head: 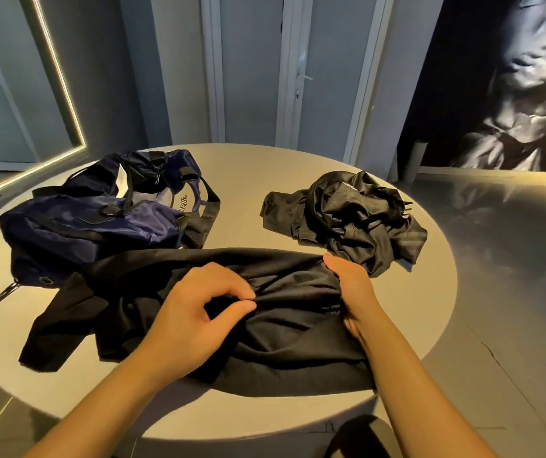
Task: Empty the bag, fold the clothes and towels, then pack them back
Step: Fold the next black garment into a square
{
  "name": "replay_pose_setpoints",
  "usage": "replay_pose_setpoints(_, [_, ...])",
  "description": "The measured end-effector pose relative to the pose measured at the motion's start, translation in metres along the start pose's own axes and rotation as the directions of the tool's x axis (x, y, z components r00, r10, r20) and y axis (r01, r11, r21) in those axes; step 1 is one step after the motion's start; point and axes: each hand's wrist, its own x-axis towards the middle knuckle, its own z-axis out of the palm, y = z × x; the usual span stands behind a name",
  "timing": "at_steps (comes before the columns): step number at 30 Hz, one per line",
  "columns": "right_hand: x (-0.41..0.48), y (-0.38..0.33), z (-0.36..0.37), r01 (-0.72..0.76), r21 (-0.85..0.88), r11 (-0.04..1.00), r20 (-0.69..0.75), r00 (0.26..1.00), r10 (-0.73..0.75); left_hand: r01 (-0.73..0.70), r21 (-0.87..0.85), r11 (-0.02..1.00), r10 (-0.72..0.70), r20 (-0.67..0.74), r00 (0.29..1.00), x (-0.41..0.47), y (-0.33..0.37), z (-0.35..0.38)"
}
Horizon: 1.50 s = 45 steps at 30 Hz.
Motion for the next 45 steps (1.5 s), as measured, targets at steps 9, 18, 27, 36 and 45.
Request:
replay_pose_setpoints(9, [0.008,0.009,0.001,0.011,0.1,0.995,-0.019,1.0,-0.009,0.087,0.231,0.969,-0.103,0.055,0.993,-0.017,0.008,0.007])
replay_pose_setpoints(18, [-0.001,0.01,-0.004,-0.001,0.173,0.985,0.028,1.0,-0.003,0.171,0.567,0.806,-0.325,0.182,0.928,0.029,0.001,0.042])
replay_pose_setpoints(27, [-0.007,0.012,-0.004,0.122,0.174,0.977,0.053,0.99,-0.133,0.376,0.151,0.914,-0.393,0.102,0.914,0.039,-0.02,0.032])
replay_pose_setpoints(36, [0.004,0.019,-0.008,0.25,0.131,0.959,0.094,0.96,-0.263,0.492,-0.41,0.768,-0.617,-0.268,0.739,0.037,-0.026,0.016])
replay_pose_setpoints(45, [-0.022,0.016,0.001,0.611,-0.286,0.738,0.158,0.79,-0.593,0.462,-0.353,0.813,-0.554,-0.227,0.801,0.011,-0.041,0.03])
